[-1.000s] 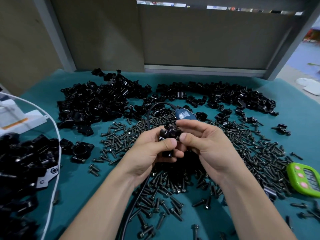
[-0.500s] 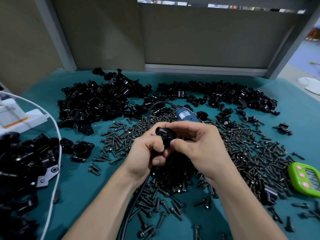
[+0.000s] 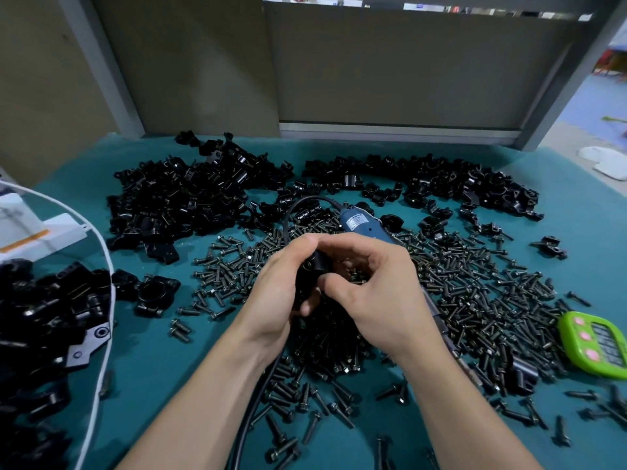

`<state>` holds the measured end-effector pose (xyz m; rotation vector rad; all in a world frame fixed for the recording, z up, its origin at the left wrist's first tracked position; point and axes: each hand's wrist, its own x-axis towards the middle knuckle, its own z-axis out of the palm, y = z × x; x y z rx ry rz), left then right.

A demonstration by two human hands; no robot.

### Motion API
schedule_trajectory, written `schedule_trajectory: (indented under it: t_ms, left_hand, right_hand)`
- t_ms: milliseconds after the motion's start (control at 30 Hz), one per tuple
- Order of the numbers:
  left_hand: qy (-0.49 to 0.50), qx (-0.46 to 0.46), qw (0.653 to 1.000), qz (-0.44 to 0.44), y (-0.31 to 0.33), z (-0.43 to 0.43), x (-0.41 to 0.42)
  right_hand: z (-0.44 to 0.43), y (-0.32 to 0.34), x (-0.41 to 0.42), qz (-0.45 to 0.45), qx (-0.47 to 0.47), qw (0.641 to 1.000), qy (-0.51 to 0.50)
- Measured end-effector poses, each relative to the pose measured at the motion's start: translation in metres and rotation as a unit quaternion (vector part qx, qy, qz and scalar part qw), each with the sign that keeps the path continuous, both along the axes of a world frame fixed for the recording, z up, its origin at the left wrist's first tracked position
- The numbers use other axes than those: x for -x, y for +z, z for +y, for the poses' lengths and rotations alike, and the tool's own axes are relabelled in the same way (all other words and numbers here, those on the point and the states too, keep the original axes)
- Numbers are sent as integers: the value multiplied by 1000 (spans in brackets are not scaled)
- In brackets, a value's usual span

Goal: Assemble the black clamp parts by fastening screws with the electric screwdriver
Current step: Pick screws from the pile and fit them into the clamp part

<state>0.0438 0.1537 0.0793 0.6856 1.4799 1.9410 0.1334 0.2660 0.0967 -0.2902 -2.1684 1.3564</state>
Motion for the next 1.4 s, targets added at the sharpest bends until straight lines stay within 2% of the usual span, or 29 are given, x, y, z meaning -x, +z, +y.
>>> schedule_trajectory:
  t_ms: [167, 300, 367, 467, 567, 633, 700, 800, 900, 1133, 1233, 1333, 1400]
  left_hand:
    - [4, -12, 1000, 20, 1, 1, 1]
    - [19, -38, 998, -51, 3, 1, 2]
    - [53, -10, 996, -74, 4, 1, 3]
    - [105, 64, 991, -48, 4, 3, 3]
    - [120, 71, 988, -65, 6, 5, 4]
    - [136, 65, 987, -62, 7, 4, 5]
    - [165, 53, 983, -66, 8, 1, 8]
    - [213, 11, 972, -95, 10, -3, 15]
    - [239, -4, 965, -105, 10, -8, 19]
    - [249, -2, 962, -115, 10, -9, 21]
    - [243, -3, 964, -111, 10, -10, 20]
    - [241, -3, 964, -110, 10, -10, 20]
    - [242, -2, 964, -109, 10, -10, 20]
  right_hand:
    - [-3, -6, 1, -18, -54, 998, -12]
    - [-8, -6, 2, -28, -75, 997, -18]
    - [-10, -6, 3, -35, -77, 996, -18]
    - [-11, -4, 3, -40, -63, 997, -16]
    - [-5, 1, 1, -44, -4, 999, -23]
    - [3, 5, -3, -53, -20, 996, -62]
    - [11, 11, -8, -113, -93, 987, -72]
    - [14, 21, -13, -282, -178, 942, 27]
    - [9, 23, -15, -355, -209, 907, 88]
    - [-7, 15, -12, -389, -211, 884, 149]
    - [-5, 15, -11, -394, -212, 888, 109]
    - [-3, 17, -10, -352, -255, 900, 33]
    - [-5, 23, -12, -339, -246, 907, 39]
